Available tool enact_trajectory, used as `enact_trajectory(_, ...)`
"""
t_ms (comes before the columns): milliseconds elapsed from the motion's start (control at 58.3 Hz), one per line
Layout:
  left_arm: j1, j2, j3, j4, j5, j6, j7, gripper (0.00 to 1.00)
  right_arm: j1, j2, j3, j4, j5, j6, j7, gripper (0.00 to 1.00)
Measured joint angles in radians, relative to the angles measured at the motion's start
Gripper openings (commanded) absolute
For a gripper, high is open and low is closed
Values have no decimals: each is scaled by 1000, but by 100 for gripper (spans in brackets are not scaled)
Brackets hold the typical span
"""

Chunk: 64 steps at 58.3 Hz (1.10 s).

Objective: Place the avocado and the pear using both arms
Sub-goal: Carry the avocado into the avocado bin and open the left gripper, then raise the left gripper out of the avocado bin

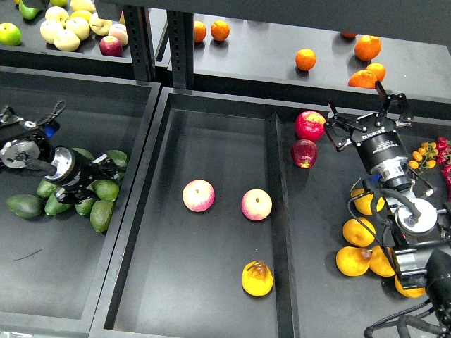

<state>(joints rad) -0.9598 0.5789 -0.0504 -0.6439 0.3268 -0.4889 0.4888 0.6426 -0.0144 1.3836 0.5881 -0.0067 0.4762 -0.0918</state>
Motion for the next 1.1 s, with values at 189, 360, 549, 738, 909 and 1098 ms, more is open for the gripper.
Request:
enact_trajectory(189, 38, 4, 5, 73, 2, 0, 0, 58, 4, -2, 0, 1, 0, 1, 0, 100)
enact_trajectory(360, 72, -25, 6, 164, 3, 0, 0, 59, 5, -2, 1, 2, 0, 11, 0, 100)
enact_trajectory(549, 97, -67, 6, 224, 2, 0, 0, 65, 6, -2, 2, 4, 0, 12, 0, 100)
enact_trajectory(738, 106, -96, 5, 234, 1, 0, 0, 70, 6, 0, 2, 4, 0, 12, 0, 100)
enact_trajectory(909, 120, -124, 4, 241, 1, 0, 0, 77, 5, 4, 1, 3, 0, 12, 0, 100)
enact_trajectory(1098, 126, -147, -13, 245, 0, 0, 0, 96, -1, 3, -8, 6, 0, 12, -2, 100)
